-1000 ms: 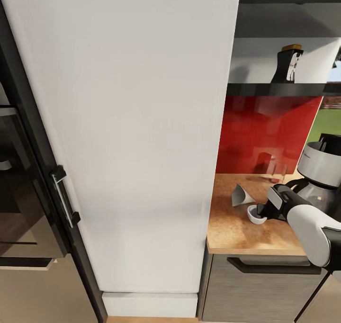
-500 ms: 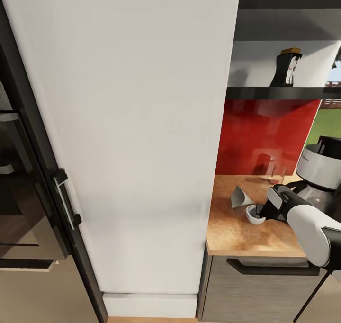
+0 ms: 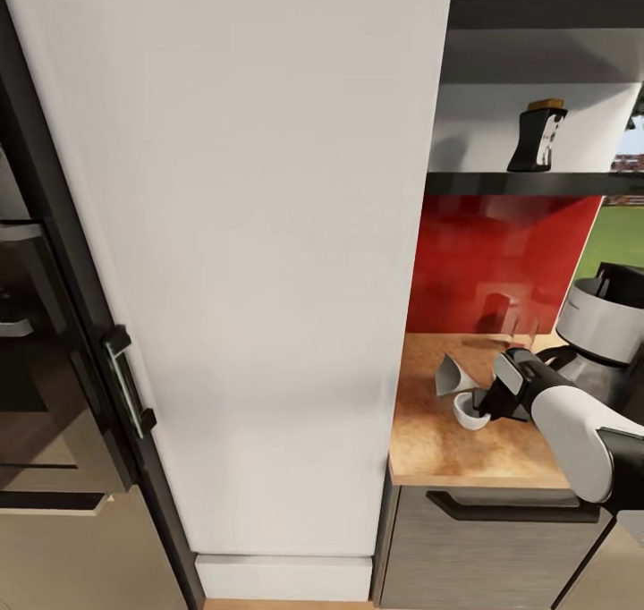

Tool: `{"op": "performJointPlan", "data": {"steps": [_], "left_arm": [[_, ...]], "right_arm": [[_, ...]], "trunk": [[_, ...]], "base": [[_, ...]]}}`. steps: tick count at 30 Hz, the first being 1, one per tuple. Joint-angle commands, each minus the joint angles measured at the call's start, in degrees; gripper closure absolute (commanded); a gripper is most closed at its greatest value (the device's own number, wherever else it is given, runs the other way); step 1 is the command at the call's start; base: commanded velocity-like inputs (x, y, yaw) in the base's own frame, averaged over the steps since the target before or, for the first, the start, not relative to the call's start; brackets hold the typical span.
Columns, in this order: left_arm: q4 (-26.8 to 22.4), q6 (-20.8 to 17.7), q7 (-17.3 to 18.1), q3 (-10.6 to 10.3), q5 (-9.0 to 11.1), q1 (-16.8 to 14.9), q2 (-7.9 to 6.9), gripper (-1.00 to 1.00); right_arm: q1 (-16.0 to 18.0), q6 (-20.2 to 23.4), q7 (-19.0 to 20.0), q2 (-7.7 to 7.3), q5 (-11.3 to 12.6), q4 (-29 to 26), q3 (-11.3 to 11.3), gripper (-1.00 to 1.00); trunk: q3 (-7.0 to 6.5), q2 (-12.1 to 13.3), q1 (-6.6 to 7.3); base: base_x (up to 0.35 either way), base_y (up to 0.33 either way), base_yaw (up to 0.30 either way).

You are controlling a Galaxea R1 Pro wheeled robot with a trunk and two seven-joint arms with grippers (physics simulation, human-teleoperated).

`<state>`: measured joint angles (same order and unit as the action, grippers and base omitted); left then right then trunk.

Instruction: Set up a coffee station on the kitchen countertop: keep the coffee maker on the countertop, move the bottle of coffee from the kitchen shelf to the counter next to the coffee maker, place a paper coffee filter on top of the coffee maker, put the saucer next to the coffee maker with the coffee cup on the saucer, and place the electric kettle next to the coffee maker.

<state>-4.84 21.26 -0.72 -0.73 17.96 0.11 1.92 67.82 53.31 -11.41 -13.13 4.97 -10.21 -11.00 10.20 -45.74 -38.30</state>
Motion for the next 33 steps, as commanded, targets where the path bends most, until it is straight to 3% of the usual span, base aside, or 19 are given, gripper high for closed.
{"op": "performJointPlan", "data": {"steps": [1, 33], "left_arm": [[-0.08, 0.1, -0.07, -0.09, 0.2, 0.01, 0.01, -1.0], [-0.08, 0.1, -0.07, -0.06, 0.26, -0.02, 0.01, -1.0]], "right_arm": [[0.03, 0.21, -0.43, 0.02, 0.53, -0.07, -0.25, 1.0], [0.03, 0.25, -0.25, 0.04, 0.48, -0.16, -0.16, 1.0]], "trunk": [[-0.11, 0.36, 0.21], [-5.86, 13.19, 7.24]], "base": [[0.0, 0.0, 0.0], [0.0, 0.0, 0.0]]}}
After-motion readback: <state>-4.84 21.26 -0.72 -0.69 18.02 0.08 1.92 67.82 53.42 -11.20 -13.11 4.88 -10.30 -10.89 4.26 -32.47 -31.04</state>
